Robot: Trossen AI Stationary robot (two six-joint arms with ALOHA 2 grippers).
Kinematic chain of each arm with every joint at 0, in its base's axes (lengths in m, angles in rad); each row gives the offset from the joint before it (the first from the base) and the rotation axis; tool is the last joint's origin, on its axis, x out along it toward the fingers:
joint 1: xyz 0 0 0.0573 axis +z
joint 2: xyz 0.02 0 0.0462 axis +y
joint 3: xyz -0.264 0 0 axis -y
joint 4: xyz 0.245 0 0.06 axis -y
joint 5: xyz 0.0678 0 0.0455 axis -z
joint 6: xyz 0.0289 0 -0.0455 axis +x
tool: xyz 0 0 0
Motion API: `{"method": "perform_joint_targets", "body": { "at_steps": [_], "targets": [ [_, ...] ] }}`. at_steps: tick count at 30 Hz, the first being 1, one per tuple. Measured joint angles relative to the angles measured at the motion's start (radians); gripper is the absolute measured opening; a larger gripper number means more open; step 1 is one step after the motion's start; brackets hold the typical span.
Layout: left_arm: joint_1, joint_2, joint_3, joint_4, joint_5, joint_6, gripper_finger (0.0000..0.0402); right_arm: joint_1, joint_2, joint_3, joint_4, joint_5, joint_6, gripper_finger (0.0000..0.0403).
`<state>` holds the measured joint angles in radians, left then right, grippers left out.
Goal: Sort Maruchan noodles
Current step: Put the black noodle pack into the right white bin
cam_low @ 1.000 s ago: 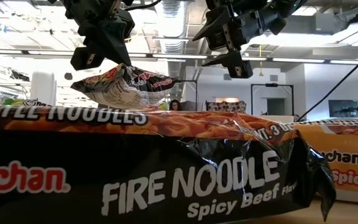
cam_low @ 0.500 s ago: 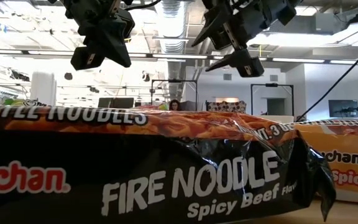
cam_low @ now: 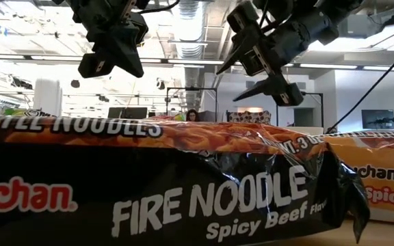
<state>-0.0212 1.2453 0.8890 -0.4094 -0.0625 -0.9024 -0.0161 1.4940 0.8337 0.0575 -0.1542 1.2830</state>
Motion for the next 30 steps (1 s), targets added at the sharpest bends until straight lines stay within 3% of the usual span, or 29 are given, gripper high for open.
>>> {"method": "perform_joint_targets", "body": {
  "at_steps": [13, 24, 30],
  "targets": [
    [0.001, 0.002, 0.000, -0.103, 0.017, -0.053, 0.0000, -0.001, 0.001, 0.000, 0.011, 0.067, 0.011, 0.0260],
    [0.034, 0.152, -0.001, -0.108, 0.062, -0.037, 0.0000, -0.001, 0.244, 0.001, 0.364, 0.031, 0.160, 0.0260],
    [0.052, 0.213, -0.001, -0.106, 0.084, -0.034, 0.0000, 0.010, 0.326, 0.006, 0.374, -0.022, 0.241, 0.0260]
  ]
}}
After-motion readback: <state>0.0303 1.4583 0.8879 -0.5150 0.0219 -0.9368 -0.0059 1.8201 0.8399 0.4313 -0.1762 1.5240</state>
